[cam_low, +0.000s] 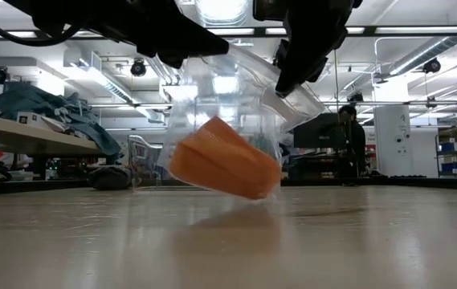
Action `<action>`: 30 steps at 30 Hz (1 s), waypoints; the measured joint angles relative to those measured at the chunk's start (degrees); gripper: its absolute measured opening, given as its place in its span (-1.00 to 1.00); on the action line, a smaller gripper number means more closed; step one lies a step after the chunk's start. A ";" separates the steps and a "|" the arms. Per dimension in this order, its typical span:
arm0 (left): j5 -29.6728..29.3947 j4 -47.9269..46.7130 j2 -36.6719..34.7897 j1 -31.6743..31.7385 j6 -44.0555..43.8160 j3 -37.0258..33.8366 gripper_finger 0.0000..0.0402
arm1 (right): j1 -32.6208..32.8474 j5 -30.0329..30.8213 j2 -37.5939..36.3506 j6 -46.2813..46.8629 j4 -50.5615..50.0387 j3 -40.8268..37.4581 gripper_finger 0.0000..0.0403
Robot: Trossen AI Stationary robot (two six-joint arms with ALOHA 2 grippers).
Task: Roll bandage
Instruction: Put the zip bag into the transparent bin
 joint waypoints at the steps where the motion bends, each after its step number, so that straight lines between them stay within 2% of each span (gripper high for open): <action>1: 0.00 0.02 0.00 0.02 -0.01 0.00 -1.00 | 0.08 -0.01 -0.06 0.53 -0.18 0.00 -0.66; 8: -0.07 0.69 -0.09 0.00 0.02 -0.02 -1.00 | 0.07 -0.03 -0.30 3.03 -2.85 -0.04 -0.47; 13: -0.07 0.69 -0.09 0.00 0.02 -0.02 -1.00 | 0.09 -0.04 -0.33 3.19 -4.18 -0.04 -0.46; 18: -0.07 1.36 -0.47 0.00 0.48 -0.02 -1.00 | 0.06 -0.07 -0.33 1.74 -4.66 -0.20 -0.59; 21: -0.05 1.65 -0.85 -0.07 0.59 -0.03 -1.00 | 0.06 -0.03 -0.33 0.50 -4.86 -0.20 -0.87; 23: -0.04 1.57 -0.87 -0.07 0.55 -0.10 -1.00 | 0.02 0.10 -0.34 -0.05 -4.94 -0.20 -0.95; 30: -0.10 0.18 -0.87 -0.07 -0.59 -0.51 -1.00 | -0.05 6.64 -3.33 2.15 -9.88 -0.20 -0.64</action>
